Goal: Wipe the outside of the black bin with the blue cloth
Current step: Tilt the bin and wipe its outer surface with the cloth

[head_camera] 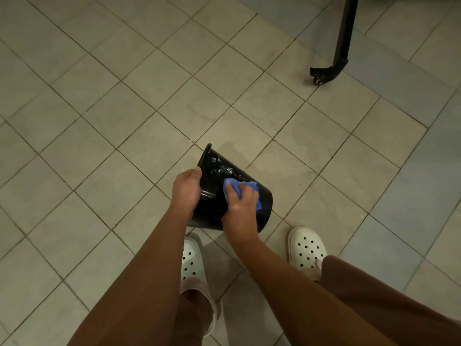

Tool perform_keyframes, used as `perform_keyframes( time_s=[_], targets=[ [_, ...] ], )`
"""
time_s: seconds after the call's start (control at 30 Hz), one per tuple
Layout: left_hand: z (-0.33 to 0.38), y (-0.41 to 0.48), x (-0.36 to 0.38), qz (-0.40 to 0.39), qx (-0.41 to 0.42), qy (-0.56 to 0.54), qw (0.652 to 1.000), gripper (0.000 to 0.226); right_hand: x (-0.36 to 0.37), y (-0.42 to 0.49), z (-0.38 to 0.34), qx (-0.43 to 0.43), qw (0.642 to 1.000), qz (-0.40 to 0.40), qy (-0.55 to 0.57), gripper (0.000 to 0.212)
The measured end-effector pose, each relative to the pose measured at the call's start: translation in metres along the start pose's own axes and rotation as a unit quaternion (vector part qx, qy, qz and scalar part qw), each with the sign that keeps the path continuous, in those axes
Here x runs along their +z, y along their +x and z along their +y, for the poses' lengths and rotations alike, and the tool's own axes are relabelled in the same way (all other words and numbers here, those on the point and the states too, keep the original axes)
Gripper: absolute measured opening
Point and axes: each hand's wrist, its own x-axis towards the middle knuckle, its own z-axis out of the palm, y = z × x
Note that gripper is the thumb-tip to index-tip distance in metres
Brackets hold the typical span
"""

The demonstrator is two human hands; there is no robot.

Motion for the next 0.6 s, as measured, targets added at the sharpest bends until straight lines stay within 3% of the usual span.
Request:
perform_keyframes(
  time_s=[0.2, 0.4, 0.6],
  targets=[
    [0.0, 0.0, -0.002, 0.002, 0.007, -0.004, 1.0, 0.032, -0.002, 0.009, -0.01, -0.058, 0.997, -0.036, 0.035, 0.07],
    [0.005, -0.002, 0.004, -0.014, 0.028, 0.027, 0.999, 0.032, -0.012, 0.013, 0.012, 0.053, 0.998, -0.024, -0.018, 0.074],
    [0.003, 0.002, -0.002, 0.002, 0.02, 0.028, 0.999, 0.033, 0.002, 0.002, -0.012, -0.062, 0.998, -0.003, 0.027, 0.075]
  ],
)
